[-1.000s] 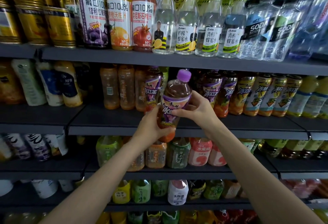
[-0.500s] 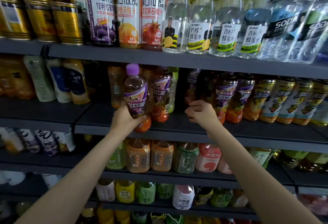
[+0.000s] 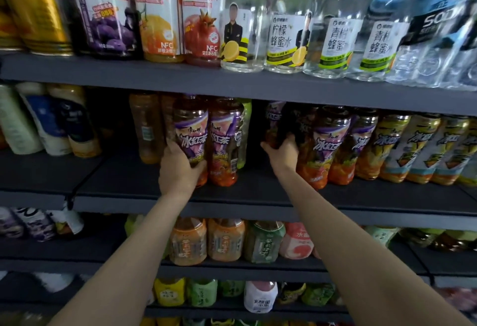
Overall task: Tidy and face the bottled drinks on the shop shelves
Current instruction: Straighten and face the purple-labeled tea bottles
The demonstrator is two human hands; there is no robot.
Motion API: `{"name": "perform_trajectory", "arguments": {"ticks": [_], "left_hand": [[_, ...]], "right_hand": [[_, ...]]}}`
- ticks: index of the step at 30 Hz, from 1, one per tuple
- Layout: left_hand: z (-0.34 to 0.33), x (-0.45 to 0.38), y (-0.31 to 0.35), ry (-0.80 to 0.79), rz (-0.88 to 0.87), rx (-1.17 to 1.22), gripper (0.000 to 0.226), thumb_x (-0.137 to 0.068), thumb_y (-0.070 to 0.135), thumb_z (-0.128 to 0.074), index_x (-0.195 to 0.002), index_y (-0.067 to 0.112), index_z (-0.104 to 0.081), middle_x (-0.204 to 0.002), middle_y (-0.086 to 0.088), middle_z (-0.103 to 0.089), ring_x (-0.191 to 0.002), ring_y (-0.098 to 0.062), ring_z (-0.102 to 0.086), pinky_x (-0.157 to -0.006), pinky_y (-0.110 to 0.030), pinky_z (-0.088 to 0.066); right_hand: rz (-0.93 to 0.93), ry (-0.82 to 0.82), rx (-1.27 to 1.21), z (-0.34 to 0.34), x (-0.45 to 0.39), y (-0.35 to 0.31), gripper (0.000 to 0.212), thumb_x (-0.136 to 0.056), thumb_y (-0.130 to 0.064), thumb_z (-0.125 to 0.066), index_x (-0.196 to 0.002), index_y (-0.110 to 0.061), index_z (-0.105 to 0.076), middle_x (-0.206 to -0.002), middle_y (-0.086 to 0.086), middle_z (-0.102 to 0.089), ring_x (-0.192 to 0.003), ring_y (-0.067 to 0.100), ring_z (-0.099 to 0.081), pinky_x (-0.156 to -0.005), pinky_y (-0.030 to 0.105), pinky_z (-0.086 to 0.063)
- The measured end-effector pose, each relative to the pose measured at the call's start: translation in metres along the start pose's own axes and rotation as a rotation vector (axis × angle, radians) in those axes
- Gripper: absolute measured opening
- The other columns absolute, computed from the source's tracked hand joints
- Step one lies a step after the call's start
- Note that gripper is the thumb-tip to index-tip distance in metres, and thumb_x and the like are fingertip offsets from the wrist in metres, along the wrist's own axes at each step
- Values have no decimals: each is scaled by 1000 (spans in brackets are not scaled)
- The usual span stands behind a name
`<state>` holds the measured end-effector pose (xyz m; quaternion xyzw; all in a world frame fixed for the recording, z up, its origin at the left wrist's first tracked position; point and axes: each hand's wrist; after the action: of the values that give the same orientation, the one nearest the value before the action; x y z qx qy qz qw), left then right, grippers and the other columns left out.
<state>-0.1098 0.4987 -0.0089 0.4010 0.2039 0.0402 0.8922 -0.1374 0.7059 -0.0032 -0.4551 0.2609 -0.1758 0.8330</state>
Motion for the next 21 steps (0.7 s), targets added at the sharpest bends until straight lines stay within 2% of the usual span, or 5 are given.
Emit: {"name": "perform_trajectory", "arguments": {"ticks": [2,6,10,15,21], "left_hand": [[-3,-3,-4,-1,-12,1,77,-78,28,-73,-136,3,-29,-132,-16,-45,-123,-32,-44,-96,-47,-42],[-4,-6,-9,-19,-34,40,80,-77,30,-73,-137,4,-28,-134,-15,-43,-125,-31,-42,-98,-49,-40],[-5,-7,-12,1,-72,65,76,-77,26,-74,-135,5,-30,-132,-12,-45,-124,-29,-43,-98,-49,-41],[-4,-8,-12,-21,-60,40,78,-78,27,-73,-137,2,-28,-135,-14,-43,-125,-30,-41,-99,-45,-40],[2,-4,-5,-104,6,83,81,-80,24,-72,-142,6,-23,-141,-14,-38,-130,-31,-38,-105,-43,-34]], "right_hand": [[-67,-17,14,-13,-16,-3,70,-86,-20,-69,-141,1,-30,-140,20,-44,-130,33,-42,-104,31,-33],[-163,-26,46,-35,-45,-6,60,-91,-21,-62,-140,1,-35,-137,19,-49,-126,32,-47,-100,32,-37],[-201,3,206,-40,-51,-6,43,-93,-17,-55,-130,3,-47,-130,20,-54,-120,33,-53,-96,36,-44],[-129,21,215,-28,-19,-2,63,-88,-25,-65,-135,0,-32,-136,19,-44,-122,36,-49,-92,40,-43],[-29,6,230,4,35,-2,63,-85,-29,-68,-130,-1,-33,-135,15,-43,-120,33,-49,-85,39,-44]]}}
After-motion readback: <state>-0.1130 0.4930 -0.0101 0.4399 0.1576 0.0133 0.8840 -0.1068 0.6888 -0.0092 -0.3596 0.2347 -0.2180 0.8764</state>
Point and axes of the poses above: each hand's wrist, its own x-axis away from the middle knuckle, its own z-axis out of the back of the hand, y = z × x
